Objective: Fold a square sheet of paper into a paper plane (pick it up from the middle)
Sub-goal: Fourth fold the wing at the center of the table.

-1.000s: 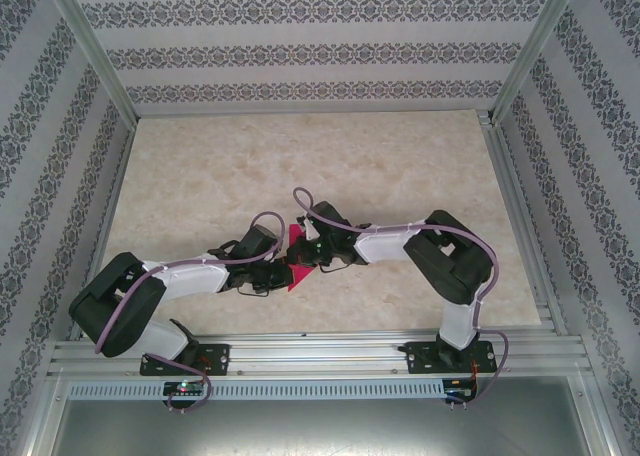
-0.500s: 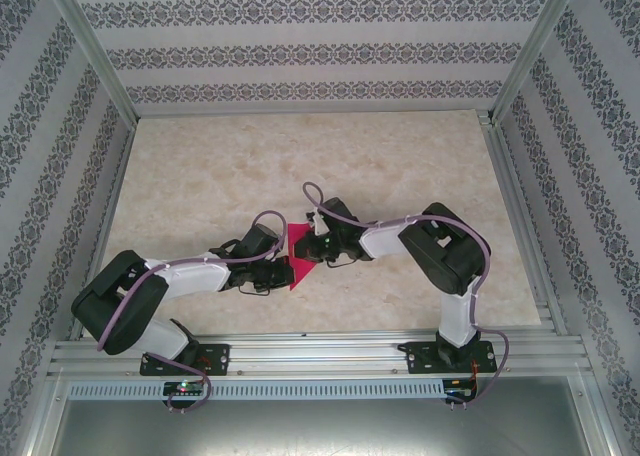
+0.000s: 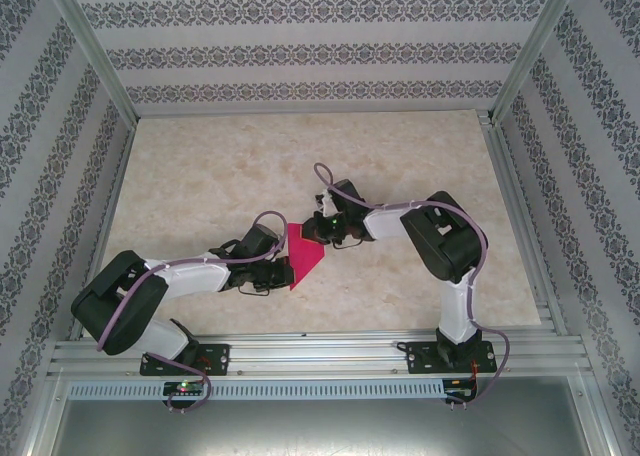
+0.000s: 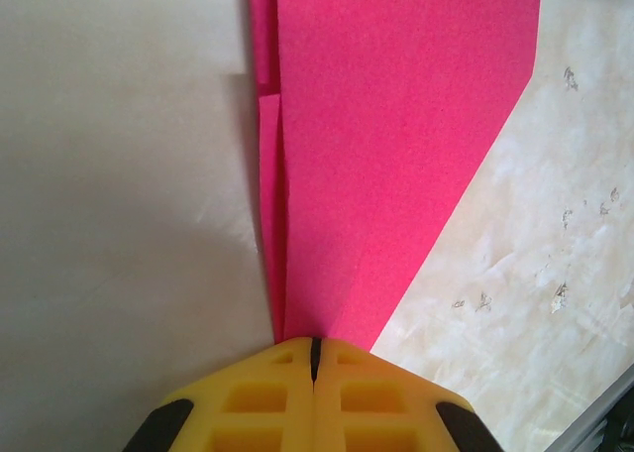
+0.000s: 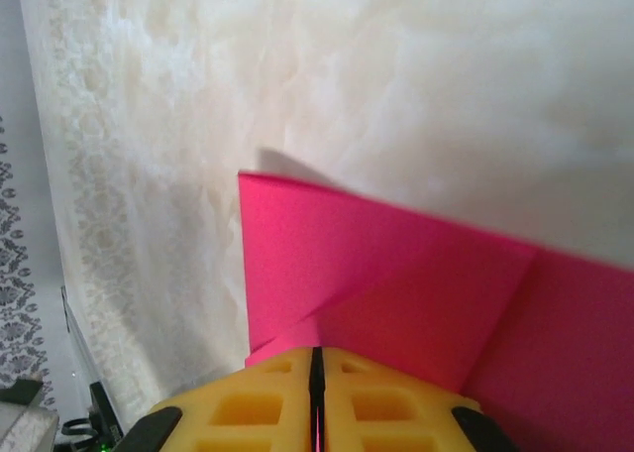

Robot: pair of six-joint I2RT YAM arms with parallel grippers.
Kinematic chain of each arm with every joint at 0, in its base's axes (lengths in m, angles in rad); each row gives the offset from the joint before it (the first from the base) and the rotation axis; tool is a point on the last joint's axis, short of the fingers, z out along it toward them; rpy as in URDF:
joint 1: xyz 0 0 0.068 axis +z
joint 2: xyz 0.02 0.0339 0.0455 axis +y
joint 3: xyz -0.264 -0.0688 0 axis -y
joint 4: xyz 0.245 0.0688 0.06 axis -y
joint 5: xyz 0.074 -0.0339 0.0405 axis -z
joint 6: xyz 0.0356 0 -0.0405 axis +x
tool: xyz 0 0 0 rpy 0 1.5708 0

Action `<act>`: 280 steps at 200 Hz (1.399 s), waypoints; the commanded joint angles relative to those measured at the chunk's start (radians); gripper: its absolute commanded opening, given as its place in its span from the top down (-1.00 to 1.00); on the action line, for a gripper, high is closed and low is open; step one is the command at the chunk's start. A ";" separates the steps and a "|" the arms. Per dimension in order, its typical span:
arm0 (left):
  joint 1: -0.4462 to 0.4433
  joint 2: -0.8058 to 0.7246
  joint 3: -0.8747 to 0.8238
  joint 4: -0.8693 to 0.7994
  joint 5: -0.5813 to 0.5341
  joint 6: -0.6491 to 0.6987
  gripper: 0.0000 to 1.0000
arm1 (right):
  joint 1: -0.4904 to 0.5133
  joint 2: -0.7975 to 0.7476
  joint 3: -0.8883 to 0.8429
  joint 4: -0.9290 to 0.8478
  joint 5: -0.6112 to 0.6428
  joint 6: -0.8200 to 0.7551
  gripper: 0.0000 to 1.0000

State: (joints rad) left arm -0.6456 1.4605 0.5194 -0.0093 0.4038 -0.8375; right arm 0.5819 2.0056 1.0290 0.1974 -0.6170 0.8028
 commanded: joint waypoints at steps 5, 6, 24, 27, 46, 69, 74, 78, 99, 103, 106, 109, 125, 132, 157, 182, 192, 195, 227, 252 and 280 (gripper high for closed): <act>0.007 0.062 -0.088 -0.230 -0.109 0.032 0.95 | -0.063 0.050 0.046 -0.045 0.097 -0.062 0.79; 0.007 0.061 -0.086 -0.230 -0.109 0.031 0.95 | -0.065 0.051 0.047 -0.044 0.096 -0.062 0.79; 0.007 0.057 -0.090 -0.242 -0.110 0.038 0.95 | -0.089 0.071 0.069 -0.050 0.086 -0.060 0.79; 0.007 0.056 -0.089 -0.248 -0.112 0.040 0.95 | -0.091 0.070 0.073 -0.053 0.087 -0.062 0.79; 0.006 0.034 -0.091 -0.267 -0.116 0.046 0.95 | -0.102 0.071 0.095 -0.075 0.088 -0.072 0.79; 0.007 0.012 -0.093 -0.273 -0.118 0.049 0.95 | -0.106 0.063 0.126 -0.116 0.089 -0.094 0.79; 0.006 0.008 -0.092 -0.273 -0.119 0.053 0.95 | -0.106 0.060 0.133 -0.126 0.089 -0.098 0.78; 0.007 0.007 -0.091 -0.274 -0.120 0.055 0.95 | -0.108 0.058 0.136 -0.131 0.090 -0.101 0.78; 0.007 0.001 -0.092 -0.277 -0.118 0.060 0.94 | -0.111 0.034 0.151 -0.154 0.083 -0.111 0.77; 0.007 0.001 -0.089 -0.280 -0.118 0.063 0.95 | -0.111 0.024 0.151 -0.156 0.078 -0.112 0.77; 0.007 0.001 -0.088 -0.283 -0.117 0.066 0.94 | -0.111 0.013 0.150 -0.158 0.075 -0.112 0.76; 0.007 0.000 -0.086 -0.285 -0.116 0.068 0.95 | -0.111 0.006 0.149 -0.159 0.073 -0.112 0.76; 0.007 -0.006 -0.087 -0.287 -0.117 0.070 0.94 | -0.107 -0.060 0.130 -0.166 0.071 -0.113 0.74; 0.007 -0.008 -0.086 -0.283 -0.115 0.073 0.94 | -0.104 -0.093 0.117 -0.163 0.068 -0.111 0.74; 0.007 -0.010 -0.076 -0.288 -0.115 0.084 0.93 | -0.071 -0.185 0.061 -0.156 0.073 -0.109 0.72; 0.008 -0.006 -0.073 -0.284 -0.114 0.086 0.93 | -0.012 -0.218 -0.002 -0.100 0.067 -0.074 0.78; 0.007 -0.006 -0.074 -0.282 -0.115 0.087 0.93 | 0.019 -0.209 -0.025 -0.058 0.047 -0.045 0.81; 0.007 -0.007 -0.073 -0.283 -0.114 0.086 0.93 | 0.028 -0.204 -0.031 -0.042 0.041 -0.035 0.81; 0.007 -0.011 -0.070 -0.279 -0.112 0.090 0.92 | 0.091 -0.150 -0.074 0.040 0.041 0.030 0.84; 0.007 -0.012 -0.065 -0.288 -0.112 0.096 0.92 | 0.103 -0.104 -0.079 0.040 0.062 0.027 0.87; 0.007 -0.023 -0.063 -0.304 -0.114 0.102 0.91 | 0.096 -0.060 -0.089 0.024 0.096 0.012 0.88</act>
State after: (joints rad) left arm -0.6456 1.4097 0.5083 -0.0574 0.3763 -0.7692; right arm 0.6849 1.9121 0.9554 0.1963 -0.5579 0.8135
